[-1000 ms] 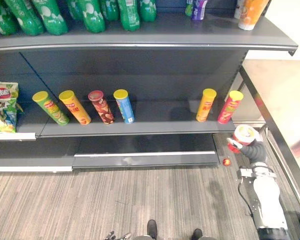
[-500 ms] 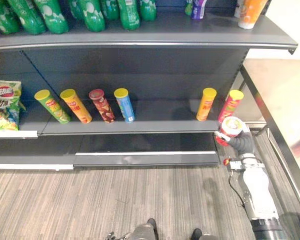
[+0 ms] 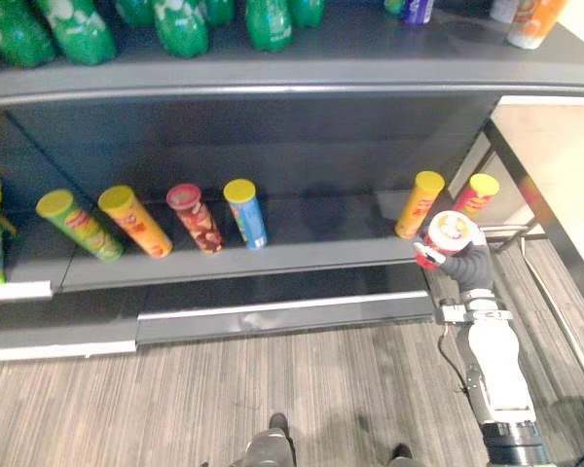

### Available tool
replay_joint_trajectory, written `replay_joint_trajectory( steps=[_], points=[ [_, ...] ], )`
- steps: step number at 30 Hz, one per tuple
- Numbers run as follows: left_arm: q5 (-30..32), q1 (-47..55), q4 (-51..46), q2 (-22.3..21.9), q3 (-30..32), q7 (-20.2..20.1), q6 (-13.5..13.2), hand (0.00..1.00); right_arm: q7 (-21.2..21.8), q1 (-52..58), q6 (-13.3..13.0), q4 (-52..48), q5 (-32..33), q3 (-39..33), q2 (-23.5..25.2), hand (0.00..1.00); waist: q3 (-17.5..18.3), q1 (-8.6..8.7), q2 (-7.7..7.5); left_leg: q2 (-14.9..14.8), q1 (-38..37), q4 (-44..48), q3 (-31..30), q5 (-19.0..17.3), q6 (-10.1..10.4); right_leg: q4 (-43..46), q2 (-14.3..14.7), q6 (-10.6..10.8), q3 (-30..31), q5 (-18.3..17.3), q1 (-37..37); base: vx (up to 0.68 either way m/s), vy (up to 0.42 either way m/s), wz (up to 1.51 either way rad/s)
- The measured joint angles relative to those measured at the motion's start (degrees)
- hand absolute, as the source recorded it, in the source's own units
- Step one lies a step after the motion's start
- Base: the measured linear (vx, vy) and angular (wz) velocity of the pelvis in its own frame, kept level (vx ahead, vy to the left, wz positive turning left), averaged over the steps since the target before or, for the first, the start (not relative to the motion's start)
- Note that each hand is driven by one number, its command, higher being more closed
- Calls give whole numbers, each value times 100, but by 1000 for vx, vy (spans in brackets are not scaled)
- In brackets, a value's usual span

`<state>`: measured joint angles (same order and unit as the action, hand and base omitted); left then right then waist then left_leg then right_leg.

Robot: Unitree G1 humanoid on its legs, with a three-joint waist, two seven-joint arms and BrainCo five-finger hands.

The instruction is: Put the gum and the chips on the shelf.

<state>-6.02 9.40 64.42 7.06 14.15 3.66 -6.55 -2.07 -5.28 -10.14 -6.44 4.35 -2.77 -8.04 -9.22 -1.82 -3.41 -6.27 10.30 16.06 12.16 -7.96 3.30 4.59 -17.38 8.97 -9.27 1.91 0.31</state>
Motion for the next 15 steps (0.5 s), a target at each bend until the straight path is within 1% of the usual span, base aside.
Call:
replay_joint_trajectory(
  steps=[1,2,3,4,5,6,7,8,10,11,12,13,15],
  points=[
    [12,-33,-13,33,-88,1,-2,0,-2,2,6,4,-7,-72,0,100,0,1,1,38,-91,-79,158,-38,-64,307,-66,-68,106,126,-235,152,268,-68],
    [12,-36,-75,41,-166,-1,-18,0,-27,0,16,21,-73,-156,0,100,-2,1,4,86,-246,-231,311,-57,-102,677,-144,-198,143,225,-486,126,265,-67],
    [12,-35,-81,42,-218,0,-33,0,-42,1,18,40,-120,-186,0,100,-3,1,5,102,-350,-320,386,-53,-113,879,-186,-269,137,277,-609,111,225,-63],
    [11,-28,-90,42,-288,3,-37,0,-63,1,21,69,-127,-191,1,100,-14,0,22,133,-565,-456,524,-50,-168,1230,-270,-396,55,367,-755,130,228,-51],
    [11,-25,-114,44,-326,-2,-38,0,-69,-2,19,70,-135,-166,1,100,-31,17,51,141,-768,-560,625,-76,-241,1580,-333,-413,-52,322,-856,111,142,-44],
    [11,-32,-121,52,-328,-6,-39,0,-71,-7,19,76,-170,-149,3,100,-51,18,91,143,-861,-625,661,-84,-255,1705,-359,-454,-145,263,-884,102,95,-26],
    [10,-86,-124,74,-332,-5,-43,0,-68,-21,17,94,-200,-107,2,100,-42,18,87,125,-960,-721,727,-82,-258,1767,-367,-462,-374,80,-915,95,30,-21],
    [7,-127,-164,123,-348,-2,-49,0,-61,-115,14,179,-243,-33,2,100,-22,7,55,96,-970,-776,774,-80,-258,1552,-288,-480,-685,-21,-931,82,-8,-18],
    [7,-142,-162,167,-356,-7,-46,0,-53,-270,19,331,-341,100,-20,100,10,-1,0,107,-939,-786,809,-67,-236,1075,-152,-480,-976,-15,-850,62,-94,-16],
    [7,-141,-162,138,-356,-12,-47,0,-43,-313,18,337,-391,164,-36,100,39,-17,-21,107,-919,-792,812,-29,-195,741,-56,-456,-951,-10,-675,61,-144,-12],
    [8,-142,-155,64,-341,-12,-45,0,-39,-356,17,337,-442,242,-48,100,57,-17,49,82,-849,-801,792,5,-162,332,42,-429,-988,7,-528,56,-154,-6],
    [7,-141,-130,22,-307,-10,-42,0,-33,-361,20,347,-450,323,-91,100,51,-22,105,48,-838,-833,780,62,-87,-8,135,-298,-1069,82,-377,53,-197,1],
    [4,-129,-101,-13,-298,-8,-39,0,-6,-348,25,443,-462,355,-121,100,72,-44,146,-6,-871,-939,740,237,-6,-304,247,-181,-1209,158,-186,34,-211,11]
  ],
)
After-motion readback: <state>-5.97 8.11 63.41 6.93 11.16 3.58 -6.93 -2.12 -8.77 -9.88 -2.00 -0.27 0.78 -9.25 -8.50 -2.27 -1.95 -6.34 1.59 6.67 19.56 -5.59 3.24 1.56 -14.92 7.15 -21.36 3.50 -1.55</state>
